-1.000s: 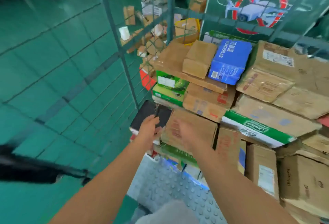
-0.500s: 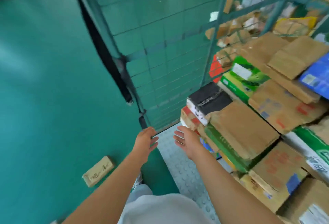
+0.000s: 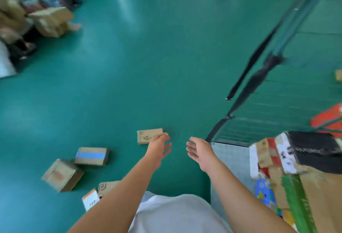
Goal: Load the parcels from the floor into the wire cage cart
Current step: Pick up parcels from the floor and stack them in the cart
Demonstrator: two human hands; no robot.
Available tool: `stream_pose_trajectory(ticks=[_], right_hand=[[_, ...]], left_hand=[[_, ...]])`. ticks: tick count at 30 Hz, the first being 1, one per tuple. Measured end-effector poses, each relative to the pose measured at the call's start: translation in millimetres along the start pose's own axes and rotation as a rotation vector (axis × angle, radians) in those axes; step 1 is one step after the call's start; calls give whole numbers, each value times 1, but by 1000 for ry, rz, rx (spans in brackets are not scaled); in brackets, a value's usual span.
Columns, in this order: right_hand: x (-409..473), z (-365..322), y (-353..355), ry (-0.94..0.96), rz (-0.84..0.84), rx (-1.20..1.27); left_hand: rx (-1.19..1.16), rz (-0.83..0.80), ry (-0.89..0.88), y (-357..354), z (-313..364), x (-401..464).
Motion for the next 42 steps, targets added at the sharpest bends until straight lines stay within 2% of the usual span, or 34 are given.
stream_pose_trajectory(ticks=[14,21,30,34,42], right_hand=[[-64,41,-318,57,-195,-389],[-102,80,-452,66,-372,-655],[-99,113,-577,35,-522,-980],[-84,123,-651,-15,-595,-1114],[-53,132,-779,-71,-681,-1281]], left_hand=[[-325,248,17,285,85,94],[-588,449,96,413,74,120],[-892,727,297,493,40,151],[-973,844,364,521,50,180],[-1017,929,481,572,87,242]])
Point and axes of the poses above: each hand's wrist, its own x-axis towards the middle knuckle, its own y-axis out of the back of the hand, z = x × y, the point moved 1 cm from there along x, towards the middle knuckle, and after that the axes turned 12 degrees about z, right-handed, at the moved point
